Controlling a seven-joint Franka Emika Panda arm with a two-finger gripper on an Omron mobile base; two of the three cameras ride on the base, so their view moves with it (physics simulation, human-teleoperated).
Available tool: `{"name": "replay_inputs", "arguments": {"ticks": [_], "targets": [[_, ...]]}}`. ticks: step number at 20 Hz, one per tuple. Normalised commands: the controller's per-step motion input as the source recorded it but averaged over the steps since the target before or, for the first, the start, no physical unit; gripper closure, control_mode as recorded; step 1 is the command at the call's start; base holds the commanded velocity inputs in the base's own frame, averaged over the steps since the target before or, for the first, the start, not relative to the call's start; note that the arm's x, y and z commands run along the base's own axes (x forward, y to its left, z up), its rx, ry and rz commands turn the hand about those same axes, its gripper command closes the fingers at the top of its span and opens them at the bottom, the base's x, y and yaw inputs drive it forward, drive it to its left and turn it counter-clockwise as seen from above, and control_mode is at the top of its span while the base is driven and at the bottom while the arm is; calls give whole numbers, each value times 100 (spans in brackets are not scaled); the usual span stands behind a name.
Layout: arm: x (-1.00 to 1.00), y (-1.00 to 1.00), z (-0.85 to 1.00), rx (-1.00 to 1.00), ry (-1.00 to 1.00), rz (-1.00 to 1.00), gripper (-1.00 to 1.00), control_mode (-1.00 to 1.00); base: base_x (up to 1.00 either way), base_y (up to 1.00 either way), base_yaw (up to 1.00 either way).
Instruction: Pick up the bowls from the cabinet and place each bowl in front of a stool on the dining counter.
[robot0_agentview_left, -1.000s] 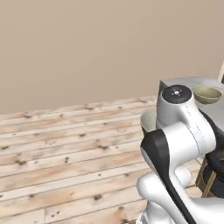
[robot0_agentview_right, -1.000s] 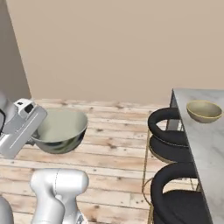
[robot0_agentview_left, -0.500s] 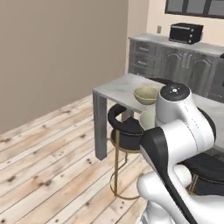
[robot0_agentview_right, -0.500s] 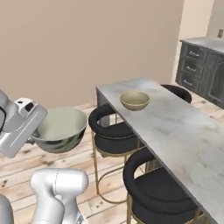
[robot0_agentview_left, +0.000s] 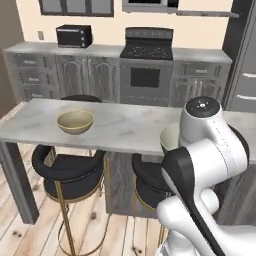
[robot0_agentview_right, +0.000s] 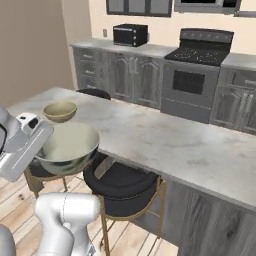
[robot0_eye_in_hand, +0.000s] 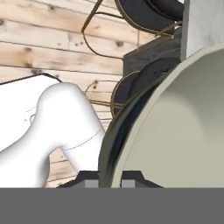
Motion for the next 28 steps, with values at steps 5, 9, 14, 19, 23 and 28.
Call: {"name": "replay_inputs", "arguments": {"ticks": [5,9,14,19,23,28], "targets": [[0,0,0,0,0,0,100,100,85,27,-72],[0,0,0,0,0,0,100,100,29,48,-51],[0,0,0,0,0,0,100,100,0,58,-23],[0,0,0,0,0,0,100,100,13,17,-4],[0,0,0,0,0,0,100,100,31,0,2],[19,0,0,0,0,0,100,-100,21,0,0]]}}
